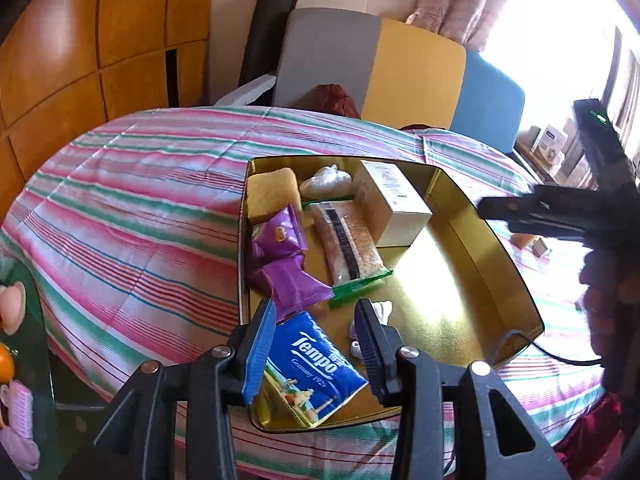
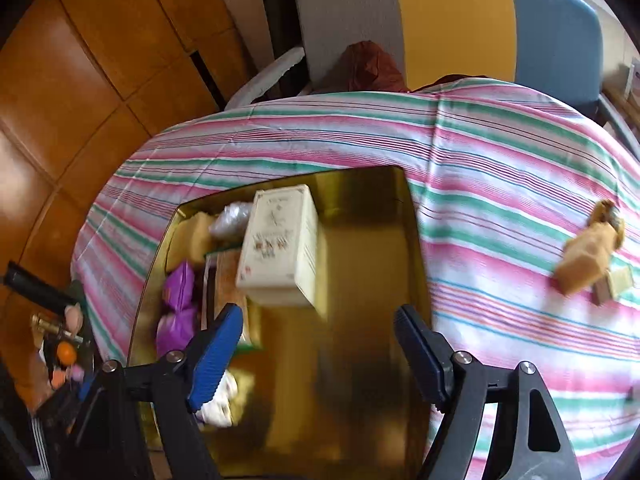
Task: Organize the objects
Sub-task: 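Carry the cream medicine box into the gold tray and release it with the right gripper, then move both grippers back out of the tray toward the table, then grasp the yellow sponge with the left gripper, then carry the sponge toward the tray while the right gripper grasps the green medicine box, then lower the yellow sponge into the gold tray and open the left gripper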
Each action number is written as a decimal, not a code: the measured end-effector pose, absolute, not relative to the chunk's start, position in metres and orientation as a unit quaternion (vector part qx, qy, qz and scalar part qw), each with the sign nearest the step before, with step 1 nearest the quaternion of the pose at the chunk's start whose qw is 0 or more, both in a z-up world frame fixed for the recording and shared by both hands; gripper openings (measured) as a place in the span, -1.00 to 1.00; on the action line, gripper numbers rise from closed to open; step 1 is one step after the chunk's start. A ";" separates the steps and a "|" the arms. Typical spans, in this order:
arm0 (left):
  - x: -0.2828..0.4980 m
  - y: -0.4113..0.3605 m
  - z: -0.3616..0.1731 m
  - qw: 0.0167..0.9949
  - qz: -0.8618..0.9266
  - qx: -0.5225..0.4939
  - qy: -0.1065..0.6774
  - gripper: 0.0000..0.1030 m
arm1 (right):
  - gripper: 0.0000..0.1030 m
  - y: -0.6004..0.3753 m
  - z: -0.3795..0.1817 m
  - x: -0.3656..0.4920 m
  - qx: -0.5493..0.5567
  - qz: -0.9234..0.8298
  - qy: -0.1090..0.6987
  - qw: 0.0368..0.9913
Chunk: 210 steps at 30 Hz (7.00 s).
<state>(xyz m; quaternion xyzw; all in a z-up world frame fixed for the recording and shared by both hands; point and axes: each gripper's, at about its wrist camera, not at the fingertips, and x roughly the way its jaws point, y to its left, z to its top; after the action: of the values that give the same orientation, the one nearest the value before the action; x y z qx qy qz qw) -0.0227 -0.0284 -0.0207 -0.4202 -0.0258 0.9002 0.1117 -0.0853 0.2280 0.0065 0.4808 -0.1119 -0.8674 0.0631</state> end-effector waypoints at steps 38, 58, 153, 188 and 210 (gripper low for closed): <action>-0.010 0.148 0.012 0.222 0.880 -0.390 0.153 -0.20 | 0.68 0.535 -0.017 0.056 0.381 -0.850 -0.279 -0.233; -0.020 0.235 0.006 0.280 0.857 -0.384 0.201 -0.20 | 0.69 0.549 -0.018 0.066 0.366 -0.836 -0.331 -0.241; -0.043 0.115 0.000 0.326 0.825 -0.461 -0.014 -0.44 | 0.42 0.482 -0.066 -0.079 0.542 -0.834 -0.056 -0.086; -0.056 0.155 -0.024 0.279 0.831 -0.480 0.035 -0.52 | 0.43 0.416 -0.069 -0.025 0.521 -0.851 -0.038 -0.051; -0.087 0.048 -0.018 0.182 0.872 -0.455 -0.026 -0.52 | 0.43 0.412 -0.070 -0.025 0.519 -0.853 -0.025 -0.058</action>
<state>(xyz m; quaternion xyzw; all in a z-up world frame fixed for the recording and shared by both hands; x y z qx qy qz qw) -0.0875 0.0482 -0.0184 -0.4547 -0.0256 0.8715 0.1818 -0.0247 0.4119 -0.0700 0.5189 -0.0246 -0.8525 -0.0584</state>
